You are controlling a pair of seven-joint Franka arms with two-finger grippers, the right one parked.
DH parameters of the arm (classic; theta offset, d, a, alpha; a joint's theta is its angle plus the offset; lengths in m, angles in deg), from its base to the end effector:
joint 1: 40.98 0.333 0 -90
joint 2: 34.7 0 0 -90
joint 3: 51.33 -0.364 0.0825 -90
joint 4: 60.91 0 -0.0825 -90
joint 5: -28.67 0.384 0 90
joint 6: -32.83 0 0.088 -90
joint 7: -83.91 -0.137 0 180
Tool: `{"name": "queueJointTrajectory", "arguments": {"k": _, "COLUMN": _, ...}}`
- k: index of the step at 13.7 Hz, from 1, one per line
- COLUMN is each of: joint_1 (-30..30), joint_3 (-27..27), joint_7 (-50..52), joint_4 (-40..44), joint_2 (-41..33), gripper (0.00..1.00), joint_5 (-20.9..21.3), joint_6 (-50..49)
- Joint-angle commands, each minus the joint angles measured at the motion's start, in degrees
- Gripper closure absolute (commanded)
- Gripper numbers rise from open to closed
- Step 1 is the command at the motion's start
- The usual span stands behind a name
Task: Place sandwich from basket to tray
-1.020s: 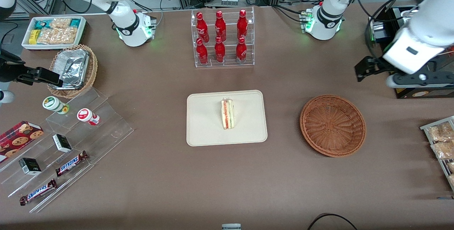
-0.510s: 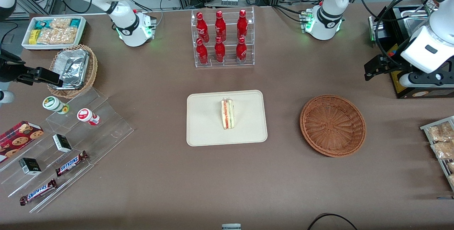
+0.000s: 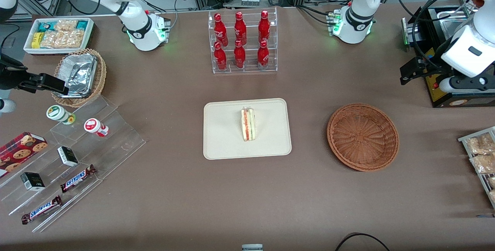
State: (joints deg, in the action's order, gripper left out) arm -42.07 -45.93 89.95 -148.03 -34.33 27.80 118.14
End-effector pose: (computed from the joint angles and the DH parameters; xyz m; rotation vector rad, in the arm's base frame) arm 0.5438 -0.0639 0.6555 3.1294 -0.0138 -0.0618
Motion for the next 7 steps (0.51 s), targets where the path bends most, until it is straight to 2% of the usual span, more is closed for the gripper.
{"name": "queueJointTrajectory", "arguments": {"k": 1, "joint_1": 0.83, "joint_3": -0.56, "joint_7": -0.69, "joint_4": 0.89, "joint_2": -0.81, "gripper": 0.0, "joint_5": -0.02, "joint_6": -1.98}}
{"name": "queueJointTrajectory", "arguments": {"k": 7, "joint_1": -1.72, "joint_3": -2.24, "joint_7": -0.69, "joint_4": 0.98, "joint_2": -0.37, "gripper": 0.0, "joint_5": 1.74, "joint_6": -1.98}}
